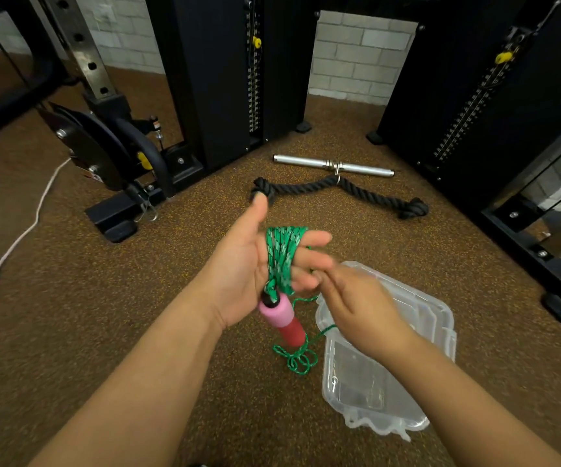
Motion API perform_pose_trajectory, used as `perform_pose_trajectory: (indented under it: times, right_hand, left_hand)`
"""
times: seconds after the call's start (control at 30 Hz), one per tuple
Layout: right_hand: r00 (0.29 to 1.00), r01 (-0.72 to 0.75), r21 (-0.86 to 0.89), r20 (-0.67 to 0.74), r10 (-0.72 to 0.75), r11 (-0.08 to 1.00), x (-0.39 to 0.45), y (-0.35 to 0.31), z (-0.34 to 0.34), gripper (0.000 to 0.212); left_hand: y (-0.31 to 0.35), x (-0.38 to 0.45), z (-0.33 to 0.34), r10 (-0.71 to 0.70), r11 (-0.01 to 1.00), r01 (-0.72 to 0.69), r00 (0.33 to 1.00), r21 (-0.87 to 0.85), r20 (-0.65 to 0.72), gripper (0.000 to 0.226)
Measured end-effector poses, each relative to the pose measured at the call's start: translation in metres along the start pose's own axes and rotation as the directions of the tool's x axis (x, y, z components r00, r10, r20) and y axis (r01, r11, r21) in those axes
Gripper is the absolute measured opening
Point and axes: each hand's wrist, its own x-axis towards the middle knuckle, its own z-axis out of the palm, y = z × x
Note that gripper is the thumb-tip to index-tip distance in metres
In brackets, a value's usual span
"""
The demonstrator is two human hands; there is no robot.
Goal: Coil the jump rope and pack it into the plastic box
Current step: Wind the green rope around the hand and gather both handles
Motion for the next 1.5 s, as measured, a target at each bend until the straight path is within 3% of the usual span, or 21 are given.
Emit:
perform_pose_trajectory:
  times: [0.13,0.27,0.47,0.67,0.93,1.0,1.1,1.23,1.33,1.5]
  right_hand:
    - [0.994,0.069,-0.059,0.090,-0.063,0.996,-0.004,-0.008,0.004,0.033]
    - [0.988,0.126,-0.103,0.100,-0.116,0.987,-0.004,-0.014,-0.004,0.030]
    - [0.986,0.152,0.088,0.063,-0.158,0.985,-0.004,-0.026,-0.020,0.031]
    - [0.992,0.113,0.359,0.017,-0.127,0.926,0.000,-0.032,-0.030,0.023]
    - [0.985,0.143,0.287,-0.135,-0.107,0.947,0.007,-0.025,-0.047,0.021]
    - [0.985,0.124,0.310,-0.152,-0.079,0.943,0.009,-0.022,-0.051,0.020]
    - [0.982,0.065,0.380,-0.189,0.008,0.923,0.011,-0.014,-0.054,0.023]
    - [0.982,-0.021,0.481,-0.155,0.109,0.877,0.014,0.001,-0.045,0.023]
    - [0.990,-0.062,0.507,-0.076,0.116,0.860,0.014,0.007,-0.034,0.028]
    - [0.992,-0.099,0.533,-0.018,0.128,0.840,0.013,0.009,-0.022,0.031]
  left_hand:
    - [0.001,0.002,-0.004,-0.007,0.987,0.010,1.000,-0.160,0.019,0.099]
    - [0.000,0.003,-0.002,0.006,0.985,-0.014,0.999,-0.173,-0.046,0.105]
    - [-0.001,0.005,0.003,-0.055,0.994,0.065,0.992,0.088,-0.111,0.106]
    - [-0.010,0.000,-0.001,-0.101,0.900,0.149,0.985,0.409,-0.138,0.115]
    - [-0.013,-0.010,0.011,-0.202,0.725,0.180,0.978,0.665,-0.044,0.113]
    - [-0.014,-0.010,0.015,-0.260,0.747,0.166,0.964,0.644,0.053,0.101]
    - [-0.013,-0.008,0.012,-0.295,0.868,0.163,0.929,0.469,0.223,0.086]
    - [-0.009,-0.010,0.011,-0.263,0.921,0.150,0.920,0.360,0.290,0.057]
    - [-0.006,-0.013,0.009,-0.222,0.937,0.121,0.930,0.327,0.292,0.046]
    - [-0.004,-0.012,0.010,-0.137,0.942,0.075,0.976,0.328,0.170,0.046]
